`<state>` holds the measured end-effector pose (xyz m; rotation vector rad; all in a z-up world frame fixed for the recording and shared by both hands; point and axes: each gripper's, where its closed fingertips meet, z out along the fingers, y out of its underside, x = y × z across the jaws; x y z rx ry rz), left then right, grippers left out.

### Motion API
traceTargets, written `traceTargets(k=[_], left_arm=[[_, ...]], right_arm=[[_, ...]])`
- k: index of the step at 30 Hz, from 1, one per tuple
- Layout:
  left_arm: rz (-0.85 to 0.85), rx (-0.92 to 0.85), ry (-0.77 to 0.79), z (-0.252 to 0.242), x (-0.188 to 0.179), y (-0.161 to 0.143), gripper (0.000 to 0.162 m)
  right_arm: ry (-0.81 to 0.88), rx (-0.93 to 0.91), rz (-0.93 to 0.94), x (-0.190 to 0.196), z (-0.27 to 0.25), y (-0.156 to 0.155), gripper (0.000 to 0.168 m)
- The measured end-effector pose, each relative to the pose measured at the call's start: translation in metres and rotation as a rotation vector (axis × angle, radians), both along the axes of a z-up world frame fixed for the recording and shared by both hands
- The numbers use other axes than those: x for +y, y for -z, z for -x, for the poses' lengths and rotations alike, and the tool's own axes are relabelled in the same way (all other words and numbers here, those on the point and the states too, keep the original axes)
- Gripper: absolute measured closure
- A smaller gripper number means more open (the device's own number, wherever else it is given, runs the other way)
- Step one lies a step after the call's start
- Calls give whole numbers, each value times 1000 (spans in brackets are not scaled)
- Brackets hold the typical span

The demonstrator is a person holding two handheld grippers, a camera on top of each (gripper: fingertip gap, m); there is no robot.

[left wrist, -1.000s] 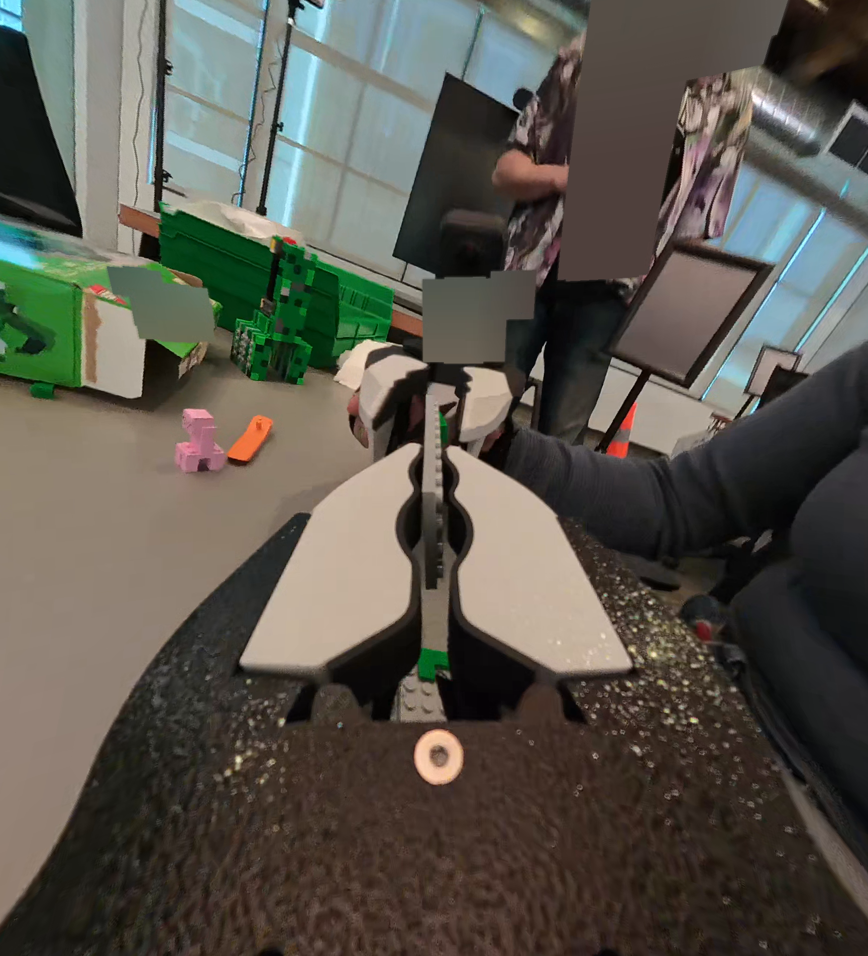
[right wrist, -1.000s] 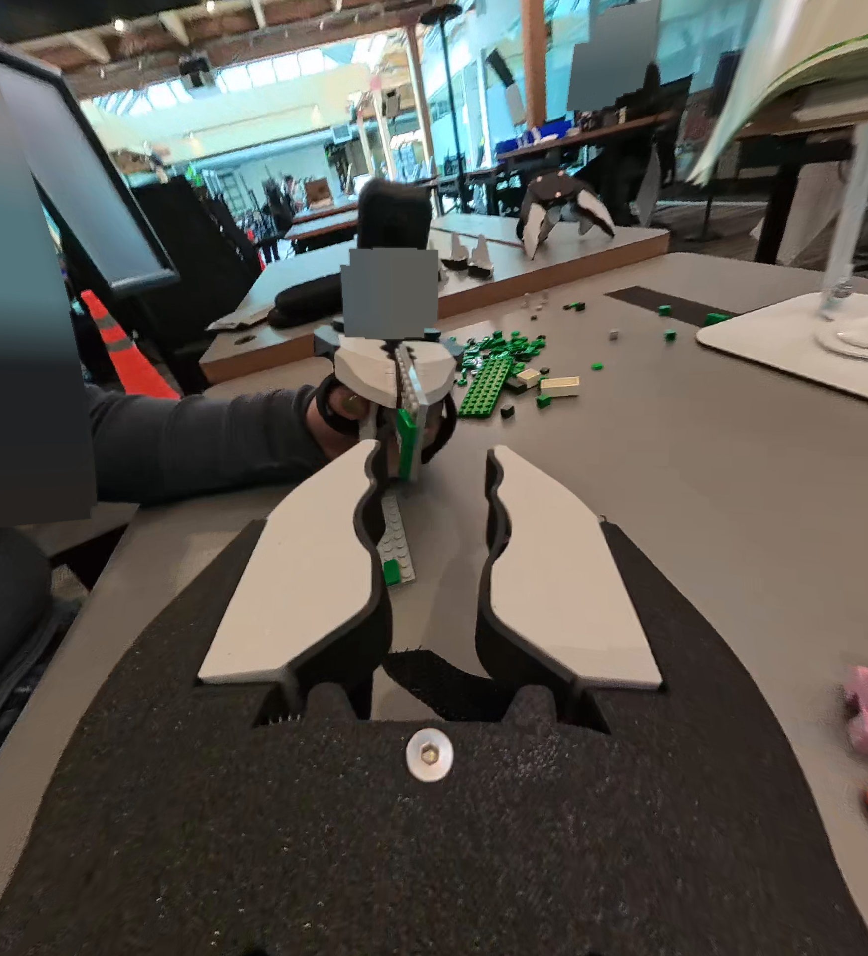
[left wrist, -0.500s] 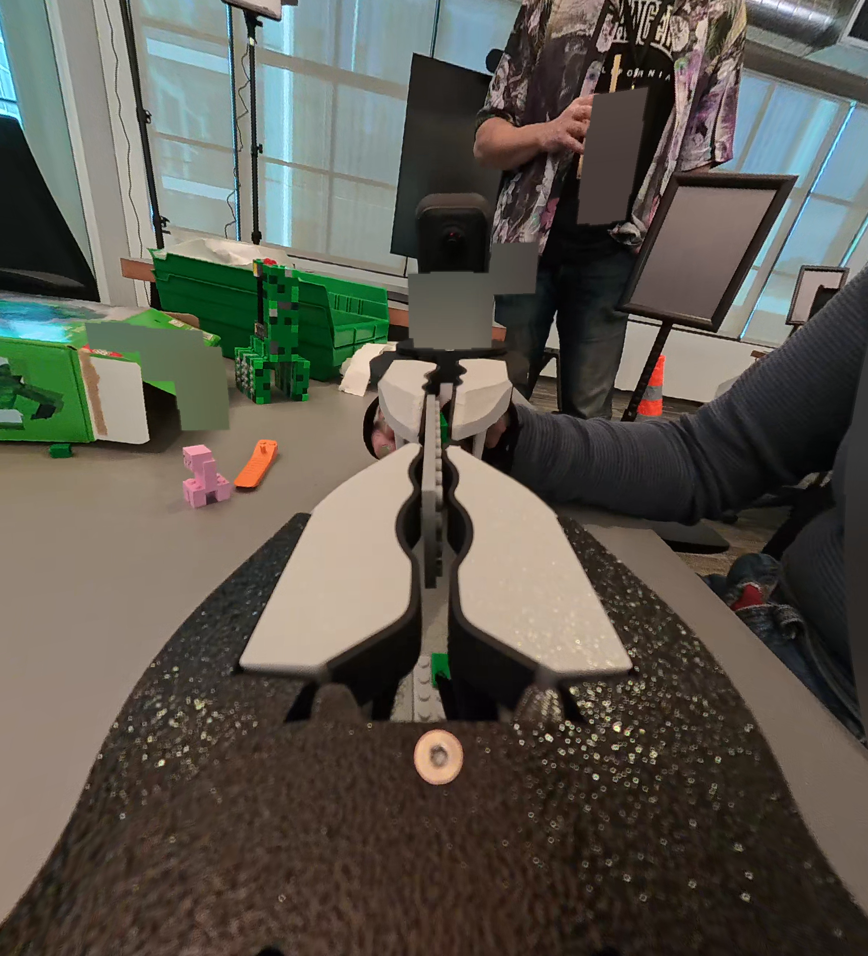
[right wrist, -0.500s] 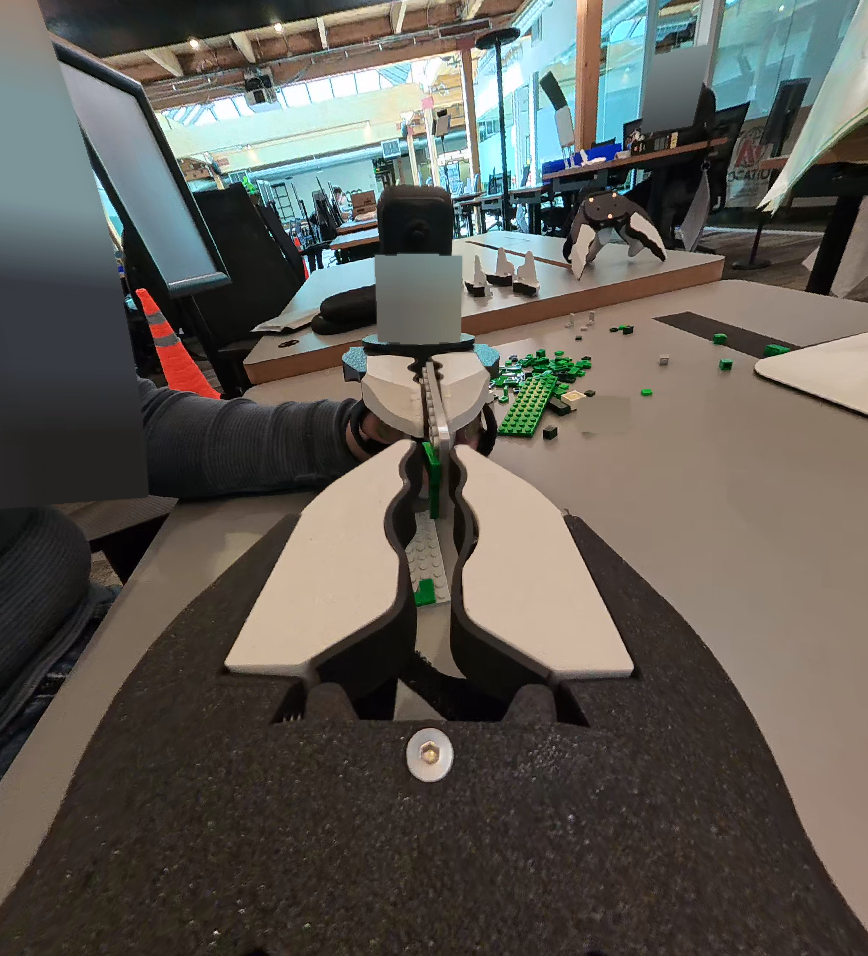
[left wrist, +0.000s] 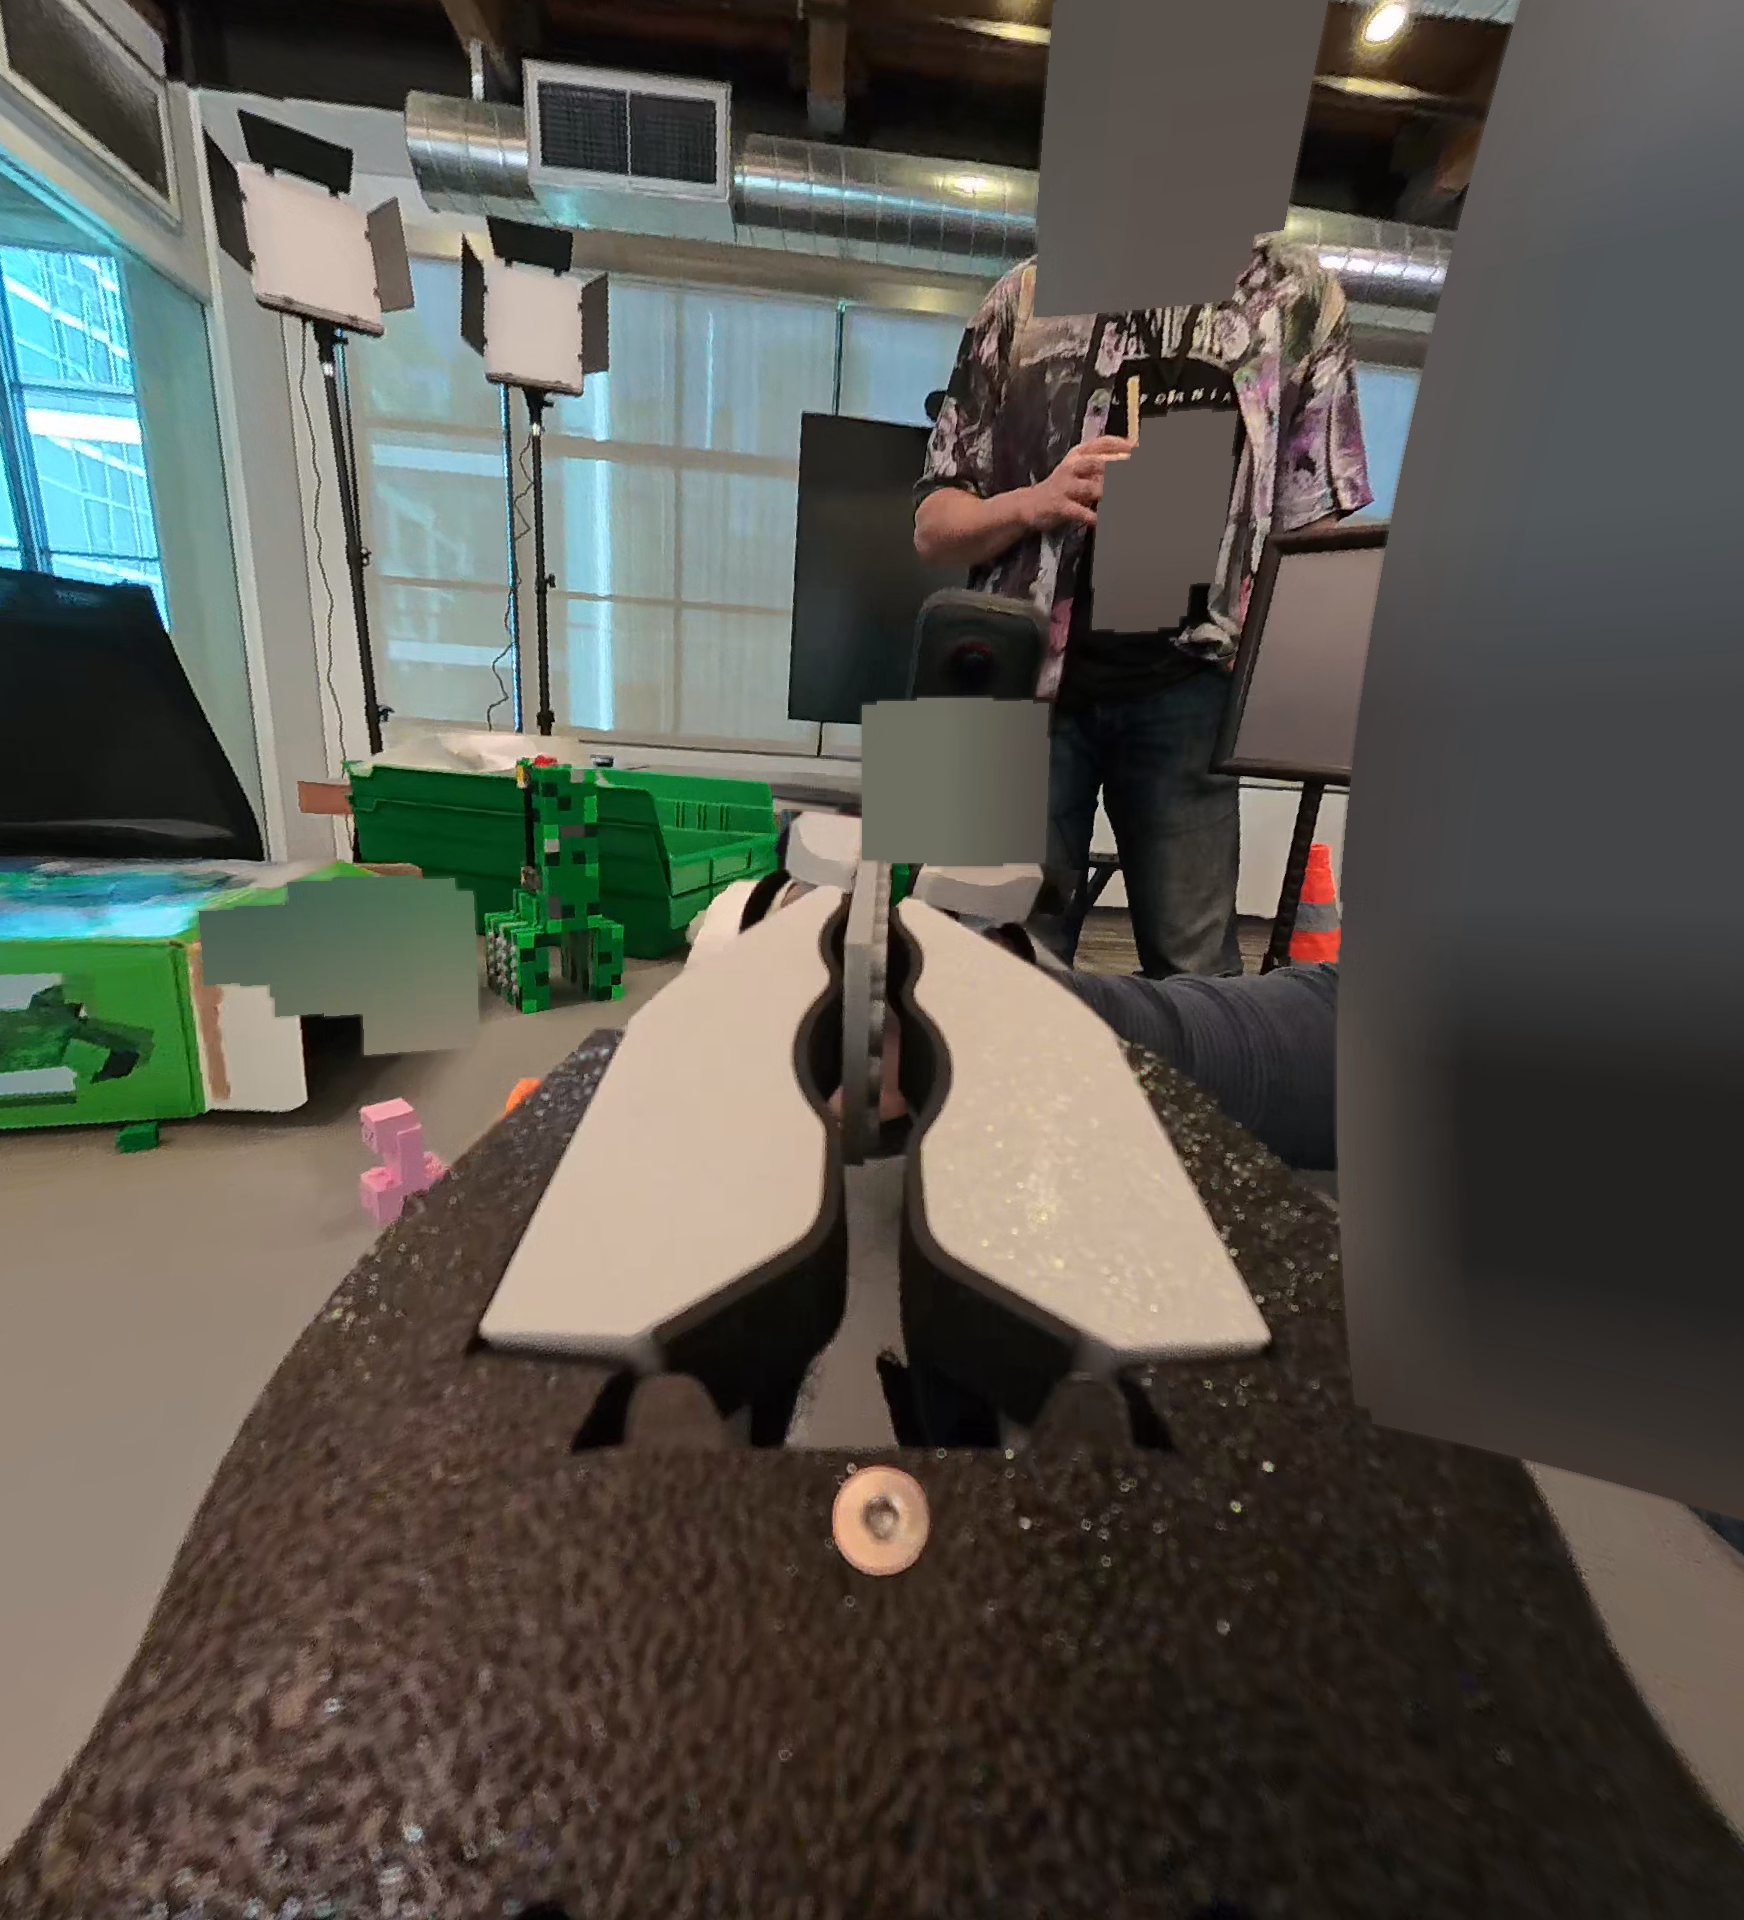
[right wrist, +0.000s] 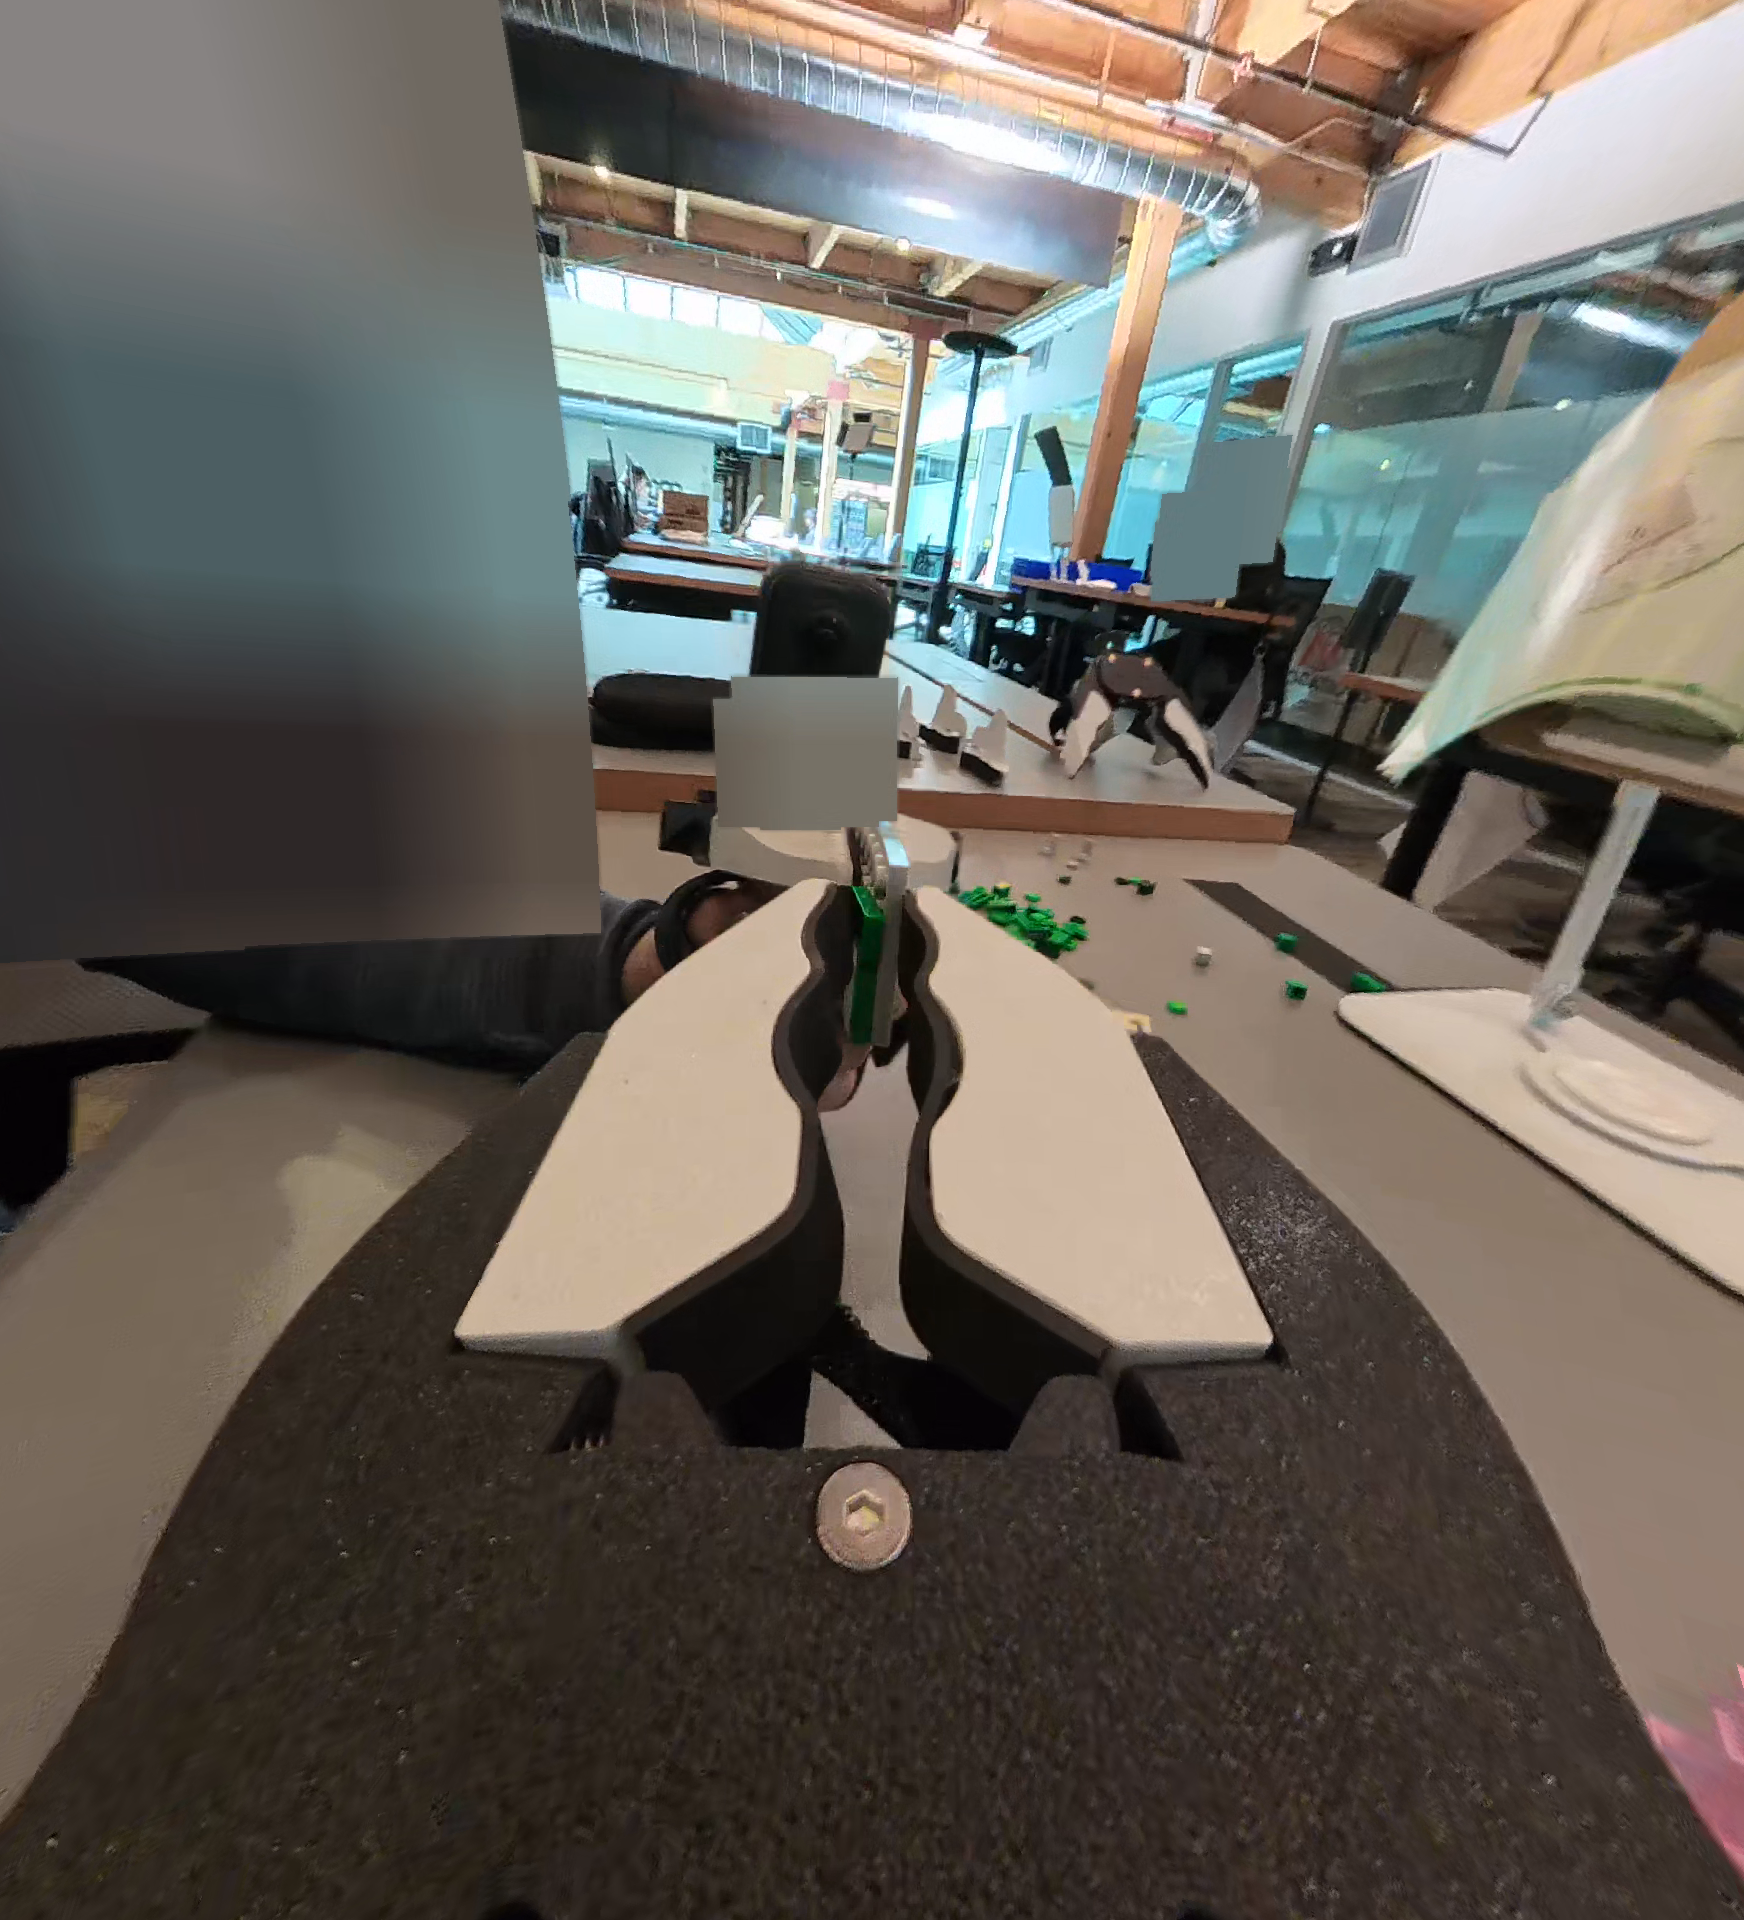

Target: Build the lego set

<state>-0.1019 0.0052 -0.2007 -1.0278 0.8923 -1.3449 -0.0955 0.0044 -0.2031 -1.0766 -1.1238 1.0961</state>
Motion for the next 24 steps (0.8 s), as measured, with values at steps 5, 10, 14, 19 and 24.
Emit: traceTargets(k=[5,10,14,19,24], left_arm=[[7,-106,76,3,-11,-14,157],[11,-192,155,4,-23,-23,157],[-9,-180,146,3,-24,-24,157],[-13,-144,135,3,-21,-18,157],[2,-90,104,-1,-15,-9,158]], right_arm=[[47,88,-147,-12,3,-15,159],[27,201,-182,-25,5,-29,159],[24,182,-195,-27,5,-30,160],[-6,164,-134,-23,4,-25,159],[43,107,-152,-14,1,-17,154]])
